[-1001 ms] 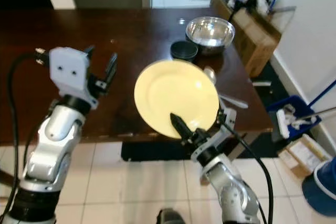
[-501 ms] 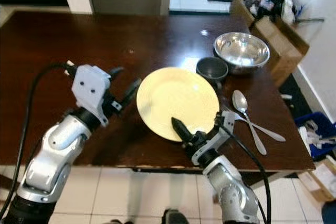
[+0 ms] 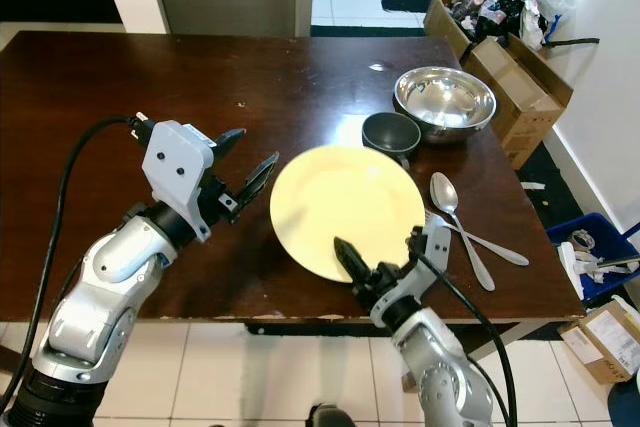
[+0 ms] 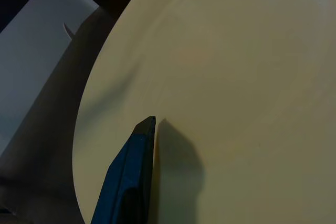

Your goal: Setting the table

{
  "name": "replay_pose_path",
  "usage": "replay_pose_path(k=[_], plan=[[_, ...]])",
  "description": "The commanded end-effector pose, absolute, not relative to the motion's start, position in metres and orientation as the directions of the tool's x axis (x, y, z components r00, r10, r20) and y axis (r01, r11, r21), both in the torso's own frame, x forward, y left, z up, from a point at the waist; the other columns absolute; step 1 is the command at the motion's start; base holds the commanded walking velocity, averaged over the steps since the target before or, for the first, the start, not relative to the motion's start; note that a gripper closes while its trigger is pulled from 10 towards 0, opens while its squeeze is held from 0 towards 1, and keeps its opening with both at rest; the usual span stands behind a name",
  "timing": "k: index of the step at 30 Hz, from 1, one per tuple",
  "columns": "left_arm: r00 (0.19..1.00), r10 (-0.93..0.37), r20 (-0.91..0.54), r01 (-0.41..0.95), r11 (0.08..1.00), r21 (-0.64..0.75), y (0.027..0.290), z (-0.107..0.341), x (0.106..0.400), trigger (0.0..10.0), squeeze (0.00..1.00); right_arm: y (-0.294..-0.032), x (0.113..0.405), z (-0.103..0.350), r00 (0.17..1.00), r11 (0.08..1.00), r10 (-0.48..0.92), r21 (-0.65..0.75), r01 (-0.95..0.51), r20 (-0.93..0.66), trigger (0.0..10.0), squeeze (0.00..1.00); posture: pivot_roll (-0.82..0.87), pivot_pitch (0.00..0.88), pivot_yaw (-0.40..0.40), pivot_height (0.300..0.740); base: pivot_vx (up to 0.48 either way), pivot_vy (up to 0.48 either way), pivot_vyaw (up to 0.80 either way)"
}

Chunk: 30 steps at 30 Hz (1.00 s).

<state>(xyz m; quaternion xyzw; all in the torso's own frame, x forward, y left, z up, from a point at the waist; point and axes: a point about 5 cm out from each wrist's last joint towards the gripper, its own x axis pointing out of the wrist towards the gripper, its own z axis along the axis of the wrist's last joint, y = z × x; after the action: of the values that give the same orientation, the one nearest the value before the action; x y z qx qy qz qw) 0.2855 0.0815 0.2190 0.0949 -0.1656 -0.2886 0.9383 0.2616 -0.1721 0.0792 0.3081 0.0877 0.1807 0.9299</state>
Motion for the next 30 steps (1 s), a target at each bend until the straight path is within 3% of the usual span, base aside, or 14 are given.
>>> replay_pose_path(k=[1,10,11,12,13,14,25,26,27,28,30], plan=[[0.774,-0.584,0.243,0.522,0.807,0.277,0.081,0.218,0.283,10.0,0.00,-0.172,0.257,0.072,0.917,0.742,0.391,0.617,-0.262,-0.080,10.0,0.00,-0.15,0.060,0.059,0.740,0.000,0.000,0.00],[0.779,-0.579,0.239,0.516,0.810,0.279,0.083,0.218,0.285,10.0,0.00,-0.173,0.253,0.061,0.912,0.764,0.393,0.594,-0.254,-0.115,10.0,0.00,-0.15,0.063,0.060,0.740,0.000,0.000,0.00],[0.780,-0.578,0.239,0.516,0.810,0.279,0.083,0.218,0.285,10.0,0.00,-0.174,0.254,0.062,0.914,0.765,0.391,0.592,-0.255,-0.112,10.0,0.31,-0.15,0.063,0.060,0.740,0.000,0.000,0.00],[0.780,-0.578,0.239,0.516,0.810,0.278,0.083,0.219,0.285,10.0,0.00,-0.174,0.255,0.063,0.915,0.767,0.387,0.589,-0.254,-0.110,10.0,0.88,-0.15,0.063,0.060,0.740,0.000,0.000,0.00],[0.780,-0.578,0.239,0.516,0.810,0.278,0.083,0.219,0.285,10.0,0.00,-0.174,0.255,0.063,0.915,0.767,0.387,0.589,-0.254,-0.110,10.0,0.88,-0.15,0.063,0.060,0.740,0.000,0.000,0.00],[0.780,-0.579,0.239,0.516,0.810,0.278,0.083,0.219,0.285,10.0,0.00,-0.174,0.255,0.063,0.917,0.769,0.385,0.587,-0.253,-0.109,10.0,1.00,-0.15,0.063,0.060,0.740,0.000,0.000,0.00],[0.778,-0.582,0.237,0.521,0.808,0.275,0.081,0.218,0.284,10.0,0.00,-0.183,0.258,0.082,0.948,0.810,0.310,0.541,-0.226,-0.068,10.0,1.00,-0.16,0.068,0.060,0.740,0.000,0.000,0.00],[0.777,-0.583,0.238,0.521,0.808,0.275,0.081,0.218,0.284,10.0,0.00,-0.185,0.259,0.086,0.954,0.820,0.294,0.529,-0.220,-0.060,10.0,0.48,-0.16,0.068,0.057,0.740,0.000,0.000,0.00],[0.777,-0.583,0.238,0.521,0.808,0.275,0.081,0.218,0.284,10.0,0.00,-0.185,0.259,0.086,0.954,0.820,0.294,0.529,-0.220,-0.060,10.0,0.48,-0.16,0.068,0.057,0.740,0.000,0.000,0.00],[0.777,-0.583,0.238,0.522,0.808,0.274,0.081,0.218,0.284,10.0,0.00,-0.189,0.258,0.091,0.962,0.836,0.266,0.511,-0.199,-0.062,10.0,0.00,-0.16,0.069,0.056,0.740,0.000,0.000,0.00],[0.777,-0.582,0.239,0.522,0.808,0.272,0.080,0.218,0.284,10.0,0.00,-0.198,0.253,0.100,0.973,0.869,0.222,0.467,-0.164,-0.071,10.0,0.00,-0.17,0.072,0.049,0.740,0.000,0.000,0.00]])
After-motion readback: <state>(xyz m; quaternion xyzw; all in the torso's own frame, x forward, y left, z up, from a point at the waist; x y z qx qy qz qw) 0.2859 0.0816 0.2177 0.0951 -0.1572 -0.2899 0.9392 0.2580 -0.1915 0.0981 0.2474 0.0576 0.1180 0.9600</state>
